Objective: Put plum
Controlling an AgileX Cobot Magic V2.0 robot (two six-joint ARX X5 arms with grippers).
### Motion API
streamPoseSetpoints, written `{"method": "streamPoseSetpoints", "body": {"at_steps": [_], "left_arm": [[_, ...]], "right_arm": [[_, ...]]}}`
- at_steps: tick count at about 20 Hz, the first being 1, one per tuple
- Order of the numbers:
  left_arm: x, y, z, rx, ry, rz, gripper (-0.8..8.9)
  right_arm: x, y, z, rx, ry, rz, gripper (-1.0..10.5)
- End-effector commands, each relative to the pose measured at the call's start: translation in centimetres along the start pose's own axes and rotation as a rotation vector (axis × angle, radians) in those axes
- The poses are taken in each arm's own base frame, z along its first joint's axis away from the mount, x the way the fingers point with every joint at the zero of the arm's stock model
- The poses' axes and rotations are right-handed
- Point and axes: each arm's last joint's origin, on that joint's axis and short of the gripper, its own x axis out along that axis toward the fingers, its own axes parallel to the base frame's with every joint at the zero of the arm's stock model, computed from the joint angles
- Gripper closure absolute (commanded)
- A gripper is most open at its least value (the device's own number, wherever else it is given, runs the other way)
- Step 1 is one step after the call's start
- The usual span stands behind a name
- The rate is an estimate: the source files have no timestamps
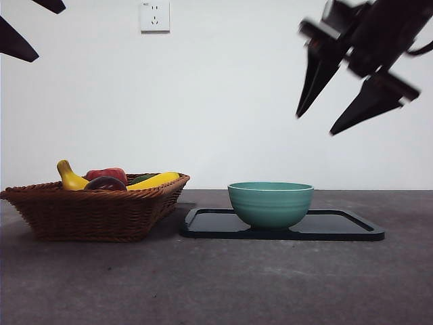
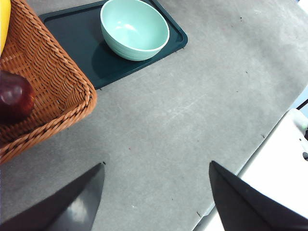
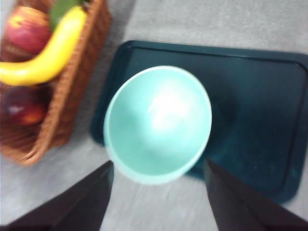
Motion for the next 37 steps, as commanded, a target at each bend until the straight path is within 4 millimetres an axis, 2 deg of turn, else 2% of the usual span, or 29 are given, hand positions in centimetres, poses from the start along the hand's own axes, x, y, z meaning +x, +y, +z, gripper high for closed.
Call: {"method": "streamPoseSetpoints", "body": {"at_steps": [1, 5, 8, 11, 17, 20, 23, 26, 28, 30, 33, 35, 37], "left_arm": [[-0.2, -0.2, 0.4, 0.012, -0.012, -0.008, 4.71], [-0.2, -0.2, 0.4, 0.012, -0.011, -0.008, 4.71], [-0.2, -0.2, 0.4, 0.012, -0.012, -0.008, 4.71], [-0.2, -0.2, 0.4, 0.011, -0.012, -0.008, 4.71], [-0.2, -0.2, 0.4, 0.011, -0.012, -0.008, 4.71], [-0.2, -0.2, 0.4, 0.011, -0.012, -0.008, 4.71], [-0.2, -0.2, 0.4, 0.011, -0.011, -0.008, 4.71], [-0.2, -0.2, 0.4, 0.011, -0.012, -0.008, 4.71], [-0.2, -0.2, 0.4, 0.011, -0.011, -0.008, 4.71], [-0.2, -0.2, 0.4, 0.011, -0.011, -0.008, 4.71], [-0.2, -0.2, 0.4, 0.012, -0.012, -0.008, 4.71], [-0.2, -0.2, 0.4, 0.012, -0.013, -0.008, 4.71], [-0.2, -0.2, 0.4, 0.012, -0.012, -0.008, 4.71]], "right_arm": [[2.4, -0.6, 1.2, -0.019, 0.03, -0.039, 6.5], [5.8, -1.8, 1.7, -0.043, 0.086, -0.123, 6.5], [7.8, -2.6, 1.5, -0.038, 0.116, -0.133, 6.5], [9.3, -3.3, 1.1, -0.029, 0.145, -0.141, 7.1], [9.7, -3.3, 1.3, -0.039, 0.118, -0.133, 9.1], [9.6, -3.2, 1.8, -0.043, 0.069, -0.12, 9.3], [7.6, -2.2, 2.8, -0.059, 0.01, -0.104, 9.3], [3.4, -0.4, 3.4, -0.087, -0.066, -0.082, 9.3], [-0.2, 0.9, 3.2, -0.115, -0.096, -0.063, 9.3], [-3.5, 2.2, 2.3, -0.156, -0.103, -0.037, 9.3], [-6.8, 3.6, 0.8, -0.196, -0.084, -0.03, 9.3], [-7.9, 4.3, -0.4, -0.22, -0.052, -0.021, 9.3], [-8.2, 4.7, -1.7, -0.239, -0.039, -0.005, 9.3]]}}
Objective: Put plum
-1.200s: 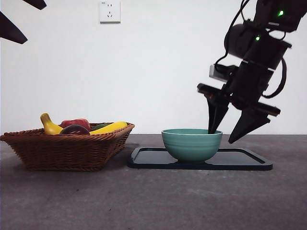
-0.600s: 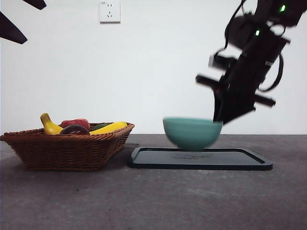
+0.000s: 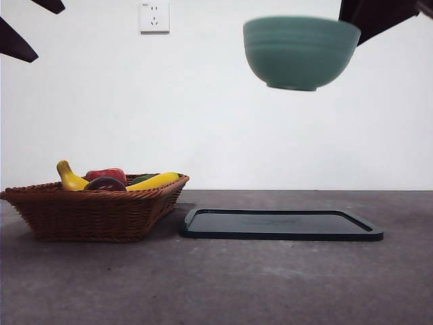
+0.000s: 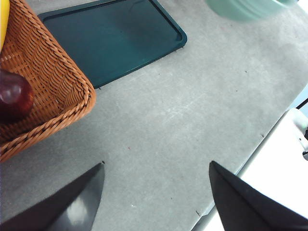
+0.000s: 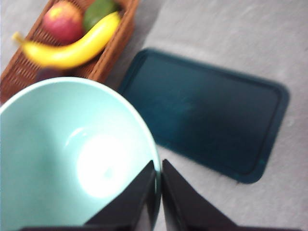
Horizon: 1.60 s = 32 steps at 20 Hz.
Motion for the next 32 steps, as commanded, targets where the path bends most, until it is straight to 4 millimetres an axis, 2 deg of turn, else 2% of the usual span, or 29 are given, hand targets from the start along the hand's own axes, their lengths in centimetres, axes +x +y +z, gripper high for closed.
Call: {"method": "streamPoseSetpoints", "body": {"at_steps": [1, 4, 11, 14, 21, 26, 30, 32], "left_arm": [[-0.2, -0.2, 0.4, 0.012, -0.014, -0.008, 4.71], [-0.2, -0.2, 0.4, 0.012, -0.014, -0.008, 4.71], [-0.2, -0.2, 0.4, 0.012, -0.013, -0.008, 4.71], [-0.2, -0.2, 0.5, 0.012, -0.015, -0.008, 4.71], [-0.2, -0.2, 0.4, 0.008, -0.012, -0.008, 4.71], [-0.2, -0.2, 0.4, 0.007, -0.01, -0.008, 4.71], [-0.2, -0.2, 0.4, 0.007, -0.01, -0.008, 4.71], [-0.2, -0.2, 0.4, 0.007, -0.01, -0.008, 4.71]], "right_arm": [[0.3, 0.7, -1.2, -0.04, 0.017, 0.018, 9.3], [1.9, 1.0, -3.8, -0.063, 0.065, 0.019, 9.3], [7.4, 1.5, -9.7, -0.06, 0.156, 0.056, 9.3], [9.0, 1.6, -11.2, -0.066, 0.177, 0.038, 9.3], [12.2, 1.5, -12.0, -0.082, 0.224, -0.013, 9.3], [12.5, 1.6, -12.1, -0.08, 0.235, -0.027, 9.3], [12.3, 1.8, -12.1, -0.062, 0.223, -0.022, 6.7], [11.5, 2.0, -11.6, -0.066, 0.182, -0.014, 6.5]]}}
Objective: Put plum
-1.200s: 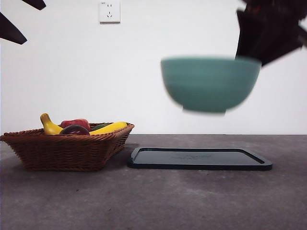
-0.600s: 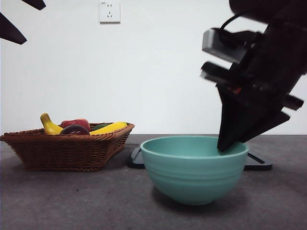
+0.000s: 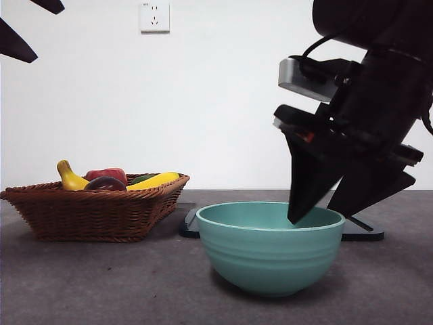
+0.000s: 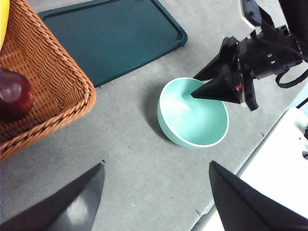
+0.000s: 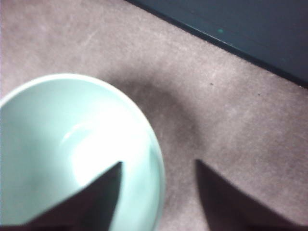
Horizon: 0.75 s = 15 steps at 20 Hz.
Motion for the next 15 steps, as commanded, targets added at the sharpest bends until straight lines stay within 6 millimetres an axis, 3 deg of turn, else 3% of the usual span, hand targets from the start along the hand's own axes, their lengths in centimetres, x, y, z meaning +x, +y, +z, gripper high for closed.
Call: {"method": "streamPoseSetpoints", "body": {"at_steps": [1, 5, 9, 12, 15], "left_arm": [[-0.2, -0.2, 0.4, 0.01, -0.013, -0.008, 4.71], [-0.2, -0.2, 0.4, 0.009, -0.013, -0.008, 4.71], [-0.2, -0.2, 0.4, 0.009, -0.013, -0.008, 4.71], [-0.2, -0.2, 0.4, 0.006, -0.009, -0.008, 4.71], [-0.2, -0.2, 0.2, -0.003, 0.007, -0.009, 4.71]], "right_arm": [[-1.3, 0.5, 0.5, 0.001, -0.064, 0.01, 6.5], [-5.8, 1.1, 1.4, -0.021, -0.214, 0.039, 6.5], [-11.1, 2.0, 1.3, -0.07, -0.334, 0.193, 6.5], [-13.8, 2.1, -0.1, -0.085, -0.35, 0.272, 6.5], [-15.1, 2.0, -2.0, -0.09, -0.269, 0.33, 6.5]]}}
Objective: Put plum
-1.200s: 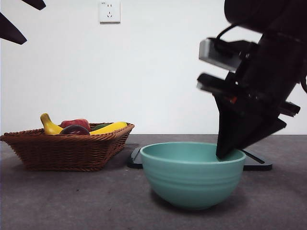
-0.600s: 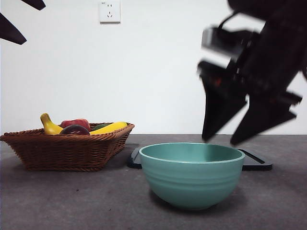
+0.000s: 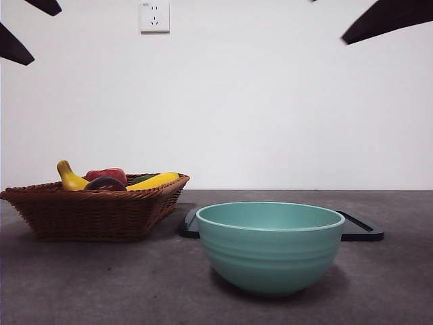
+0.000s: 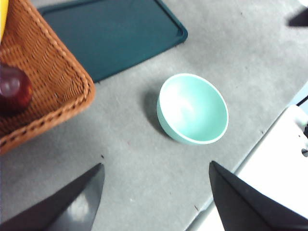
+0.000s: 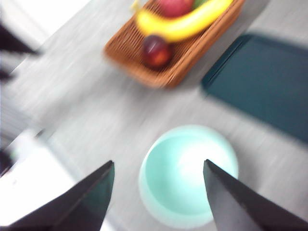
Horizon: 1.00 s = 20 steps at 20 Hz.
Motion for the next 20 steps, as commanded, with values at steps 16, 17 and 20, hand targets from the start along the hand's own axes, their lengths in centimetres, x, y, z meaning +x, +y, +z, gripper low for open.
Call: {"method": "streamPoseSetpoints", "body": {"at_steps": [16, 17, 20], "left_arm": [[-0.17, -0.17, 0.4, 0.007, -0.01, -0.008, 4.72], [-0.17, -0.17, 0.4, 0.007, -0.01, -0.008, 4.84], [-0.17, -0.17, 0.4, 0.007, -0.01, -0.008, 7.4]], "right_arm": [[-1.79, 0.49, -1.23, -0.001, 0.057, 0.01, 6.5], [-1.79, 0.49, -1.23, -0.001, 0.057, 0.01, 6.5], [-1.79, 0.48, -1.24, -0.001, 0.057, 0.008, 8.2]]}}
